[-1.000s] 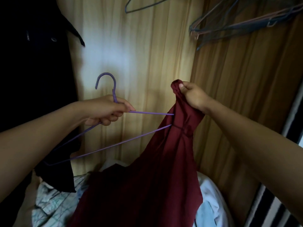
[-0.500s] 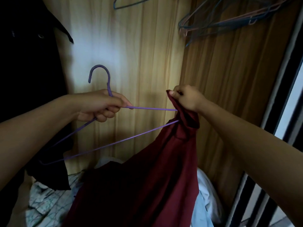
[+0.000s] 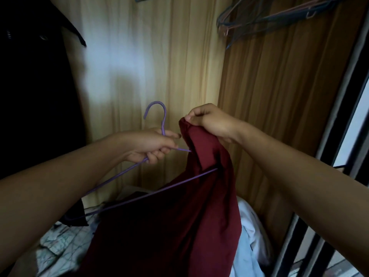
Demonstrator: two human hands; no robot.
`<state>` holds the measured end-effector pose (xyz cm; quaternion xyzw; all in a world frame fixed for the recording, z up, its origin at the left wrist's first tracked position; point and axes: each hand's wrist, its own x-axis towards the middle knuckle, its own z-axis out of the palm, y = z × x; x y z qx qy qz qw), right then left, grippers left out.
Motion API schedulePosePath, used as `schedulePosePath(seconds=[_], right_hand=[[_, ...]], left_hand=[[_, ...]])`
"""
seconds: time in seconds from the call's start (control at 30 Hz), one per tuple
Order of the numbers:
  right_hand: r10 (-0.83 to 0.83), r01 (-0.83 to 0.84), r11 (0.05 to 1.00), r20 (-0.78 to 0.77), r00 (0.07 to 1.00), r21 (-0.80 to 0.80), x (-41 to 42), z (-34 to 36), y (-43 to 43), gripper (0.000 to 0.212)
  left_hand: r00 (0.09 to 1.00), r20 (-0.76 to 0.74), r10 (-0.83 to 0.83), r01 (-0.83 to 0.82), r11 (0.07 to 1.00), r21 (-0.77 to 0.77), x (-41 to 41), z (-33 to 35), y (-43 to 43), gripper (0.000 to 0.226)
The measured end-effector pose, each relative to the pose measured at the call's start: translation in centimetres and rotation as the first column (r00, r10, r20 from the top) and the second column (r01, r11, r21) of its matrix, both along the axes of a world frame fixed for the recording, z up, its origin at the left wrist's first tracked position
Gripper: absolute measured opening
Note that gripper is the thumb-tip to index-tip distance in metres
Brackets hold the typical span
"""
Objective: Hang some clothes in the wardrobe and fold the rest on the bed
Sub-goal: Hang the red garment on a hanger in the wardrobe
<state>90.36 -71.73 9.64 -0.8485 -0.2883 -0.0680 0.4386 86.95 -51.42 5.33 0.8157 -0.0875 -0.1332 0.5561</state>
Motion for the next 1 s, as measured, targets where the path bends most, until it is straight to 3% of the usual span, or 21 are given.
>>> schedulePosePath(seconds=[0.07, 0.17, 0.23, 0.27, 0.33, 0.37, 0.43, 0.47, 0.53, 0.67, 0.77, 0.83, 0.93, 1.0], right_hand=[[0.084, -0.08, 0.996, -0.074, 0.994, 0.049, -0.3, -0.7, 0.8, 0.02], [0.196, -0.151, 0.971, -0.247, 0.949, 0.186, -0.1, -1.4, 0.4, 0.013], [0.165, -0.082, 0.952, -0.27, 0.949, 0.295, 0.8, -2.0, -1.0, 0.012], [0.053, -0.002, 0.972, -0.212, 0.976, 0.234, 1.6, -2.4, -1.9, 0.011], [-0.199, 0.177, 0.969, -0.117, 0.973, -0.175, 2.6, -3.9, -3.6, 0.02], [-0.273, 0.194, 0.902, -0.161, 0.948, -0.386, 3.1, -4.9, -4.5, 0.031], [-0.361, 0.131, 0.844, -0.371, 0.855, -0.519, 3.7, -6.8, -5.9, 0.038], [-0.358, 0.123, 0.857, -0.406, 0.841, -0.501, 4.0, -7.5, -6.2, 0.032], [-0.327, 0.177, 0.892, -0.324, 0.888, -0.415, 5.0, -8.1, -6.3, 0.025], [-0.232, 0.177, 0.955, -0.23, 0.945, -0.237, 5.4, -7.7, -6.1, 0.034], [-0.183, 0.06, 0.933, -0.323, 0.928, -0.356, 4.6, -7.4, -6.2, 0.036], [-0.13, 0.001, 0.948, -0.385, 0.914, -0.319, 4.4, -7.4, -6.0, 0.032], [-0.135, 0.128, 0.991, -0.285, 0.949, -0.045, 4.5, -7.2, -5.3, 0.022], [-0.191, 0.218, 0.96, -0.159, 0.969, 0.173, 4.8, -6.7, -5.4, 0.025]], left_hand=[[1.0, 0.005, -0.018, 0.018, 1.0, 0.011, 0.0, -0.5, -0.6, 0.008], [0.996, 0.079, 0.038, -0.039, 0.999, 0.018, 0.4, -1.4, -0.5, 0.026], [0.99, 0.129, 0.048, -0.052, 0.998, 0.026, 0.3, -1.9, -0.2, 0.032], [0.989, 0.144, 0.042, -0.047, 0.998, 0.034, 0.2, -2.0, 0.0, 0.031], [0.984, 0.175, 0.018, -0.029, 0.998, 0.059, -0.2, -1.9, 0.5, 0.024], [0.982, 0.187, 0.009, -0.024, 0.997, 0.078, -0.3, -1.8, 0.8, 0.021], [0.98, 0.201, -0.015, -0.012, 0.991, 0.136, -0.5, -1.7, 1.1, 0.024], [0.979, 0.203, -0.032, -0.002, 0.986, 0.167, -0.6, -1.7, 1.1, 0.027], [0.978, 0.202, -0.052, 0.012, 0.981, 0.193, -0.8, -1.9, 1.1, 0.034], [0.977, 0.2, -0.067, 0.032, 0.984, 0.176, -1.0, -1.8, 1.1, 0.038], [0.97, 0.23, -0.082, 0.037, 0.98, 0.196, -1.2, -1.6, 1.2, 0.039], [0.968, 0.233, -0.092, 0.042, 0.977, 0.211, -1.4, -1.6, 1.1, 0.038], [0.978, 0.175, -0.115, 0.075, 0.973, 0.22, -1.2, -1.8, 1.2, 0.04], [0.985, 0.134, -0.111, 0.076, 0.967, 0.243, -0.9, -2.2, 1.4, 0.039]])
